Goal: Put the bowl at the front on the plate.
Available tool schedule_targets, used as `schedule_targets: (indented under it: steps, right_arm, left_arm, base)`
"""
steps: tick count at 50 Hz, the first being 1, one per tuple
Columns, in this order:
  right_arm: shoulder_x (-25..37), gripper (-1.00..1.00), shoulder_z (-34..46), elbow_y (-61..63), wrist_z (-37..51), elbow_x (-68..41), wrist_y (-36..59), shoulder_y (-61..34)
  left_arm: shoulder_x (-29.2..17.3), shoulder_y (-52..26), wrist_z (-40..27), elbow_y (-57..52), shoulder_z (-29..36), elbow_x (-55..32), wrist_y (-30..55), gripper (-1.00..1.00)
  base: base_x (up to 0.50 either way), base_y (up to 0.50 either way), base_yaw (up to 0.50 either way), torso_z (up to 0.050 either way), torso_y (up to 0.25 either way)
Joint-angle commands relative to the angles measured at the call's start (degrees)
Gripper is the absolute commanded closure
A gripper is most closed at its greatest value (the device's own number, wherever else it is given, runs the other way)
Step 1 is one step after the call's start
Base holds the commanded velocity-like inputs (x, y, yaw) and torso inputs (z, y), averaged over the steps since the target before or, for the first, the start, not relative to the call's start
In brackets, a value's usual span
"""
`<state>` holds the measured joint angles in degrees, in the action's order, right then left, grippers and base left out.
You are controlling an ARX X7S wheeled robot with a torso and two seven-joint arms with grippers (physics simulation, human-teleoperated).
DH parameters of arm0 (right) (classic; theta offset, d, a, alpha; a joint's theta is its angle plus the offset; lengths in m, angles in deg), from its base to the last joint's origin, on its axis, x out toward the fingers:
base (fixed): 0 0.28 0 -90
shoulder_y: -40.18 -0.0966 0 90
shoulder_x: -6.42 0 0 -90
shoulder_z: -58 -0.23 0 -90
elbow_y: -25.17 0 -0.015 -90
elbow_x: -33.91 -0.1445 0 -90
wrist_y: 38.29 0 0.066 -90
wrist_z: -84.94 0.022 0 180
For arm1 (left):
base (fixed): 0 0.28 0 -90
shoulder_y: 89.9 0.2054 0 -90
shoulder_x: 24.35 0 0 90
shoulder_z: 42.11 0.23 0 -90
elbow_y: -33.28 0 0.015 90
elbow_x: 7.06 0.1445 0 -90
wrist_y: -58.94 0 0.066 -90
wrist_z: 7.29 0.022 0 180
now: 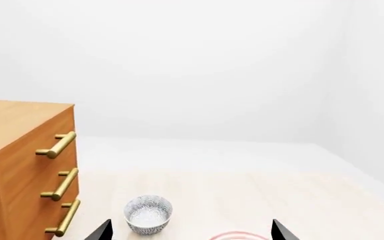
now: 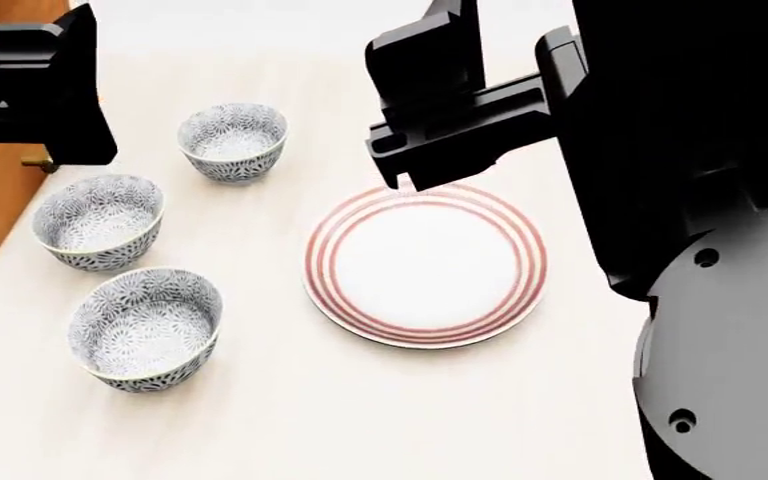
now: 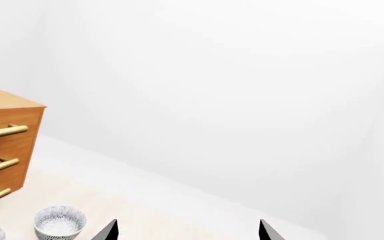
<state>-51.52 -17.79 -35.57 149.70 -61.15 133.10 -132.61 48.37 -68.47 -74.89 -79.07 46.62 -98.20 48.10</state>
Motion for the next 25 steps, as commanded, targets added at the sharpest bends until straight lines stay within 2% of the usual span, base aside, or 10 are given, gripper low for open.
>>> schedule_targets:
  steps: [1, 9, 14, 17, 19, 20, 25]
  right_arm:
    - [0.54, -1.00, 0.84, 0.02, -0.54, 0.33, -0.94, 0.03]
    - [0.90, -1.00, 1.31, 0.04, -0.64, 0.24, -1.50, -0.20]
    - [1.16, -1.00, 1.52, 0.11, -0.81, 0.34, -1.87, -0.13]
    - [1.28, -1.00, 1.72, 0.08, -0.75, 0.28, -2.04, -0.22]
    - [1.38, -1.00, 1.84, 0.08, -0.70, 0.23, -2.14, -0.30]
    - [1.46, -1.00, 1.84, 0.10, -0.77, 0.24, -2.23, -0.27]
    - [1.74, -1.00, 2.03, 0.20, -0.83, 0.31, -2.58, -0.17]
  left_arm:
    - [-0.84, 2.15, 1.71, -1.26, 0.58, 1.47, -1.47, -1.00]
    - [-1.12, 0.45, -0.20, 0.18, 1.26, -0.57, -1.64, -1.00]
    - [-1.63, 3.54, 2.51, -1.91, 1.24, 1.98, -2.68, -1.00]
    - [-1.62, 1.57, 0.78, -0.19, 1.61, 0.14, -2.44, -1.00]
    - [-1.85, 3.78, 2.41, -1.61, 1.48, 1.73, -3.08, -1.00]
    - [-1.70, 1.28, 0.44, 0.29, 1.92, -0.12, -2.61, -1.00]
    - [-1.75, 1.17, -0.04, 0.64, 2.36, -0.66, -2.83, -1.00]
  base:
    - [0.11, 0.00, 0.00, 0.000, 0.000]
    - [0.12, 0.00, 0.00, 0.000, 0.000]
    - [0.11, 0.00, 0.00, 0.000, 0.000]
    - [0.11, 0.00, 0.00, 0.000, 0.000]
    - [0.12, 0.00, 0.00, 0.000, 0.000]
    - [0.12, 0.00, 0.00, 0.000, 0.000]
    - [0.12, 0.00, 0.00, 0.000, 0.000]
